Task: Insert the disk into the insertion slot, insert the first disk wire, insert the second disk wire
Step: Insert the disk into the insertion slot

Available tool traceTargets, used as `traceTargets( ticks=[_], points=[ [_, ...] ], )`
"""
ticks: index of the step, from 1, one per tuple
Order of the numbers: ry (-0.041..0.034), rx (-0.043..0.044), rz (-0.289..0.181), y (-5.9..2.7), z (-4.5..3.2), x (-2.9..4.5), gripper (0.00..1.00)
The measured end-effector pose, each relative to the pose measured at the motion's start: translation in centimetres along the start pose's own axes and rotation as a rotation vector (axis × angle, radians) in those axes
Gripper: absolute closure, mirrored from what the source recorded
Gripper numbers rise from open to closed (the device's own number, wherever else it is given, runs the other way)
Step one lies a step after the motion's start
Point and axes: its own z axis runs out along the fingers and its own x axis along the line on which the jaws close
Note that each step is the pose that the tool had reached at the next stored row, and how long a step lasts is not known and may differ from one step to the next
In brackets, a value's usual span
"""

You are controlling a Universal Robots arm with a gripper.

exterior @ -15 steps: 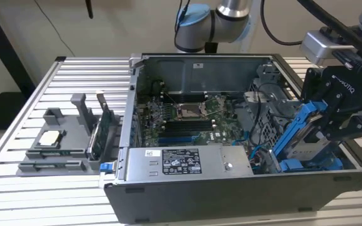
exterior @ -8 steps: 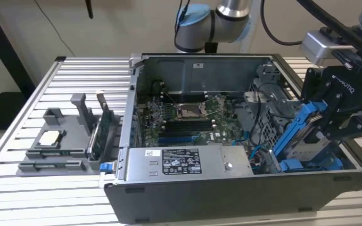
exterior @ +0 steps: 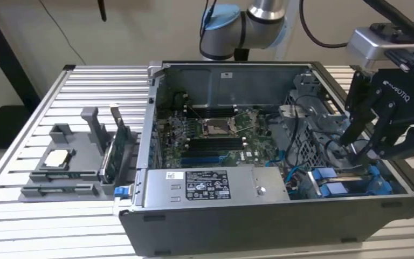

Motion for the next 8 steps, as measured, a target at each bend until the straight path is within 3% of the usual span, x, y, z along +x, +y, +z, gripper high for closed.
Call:
traceTargets(
  ticks=[4,8],
  points=[
    [-0.0001,0.0000,0.000,0.06,-1.05,-0.04,0.53],
    [-0.0004,0.0056,-0.001,0.38,-1.07,-0.27,0.53]
  ],
)
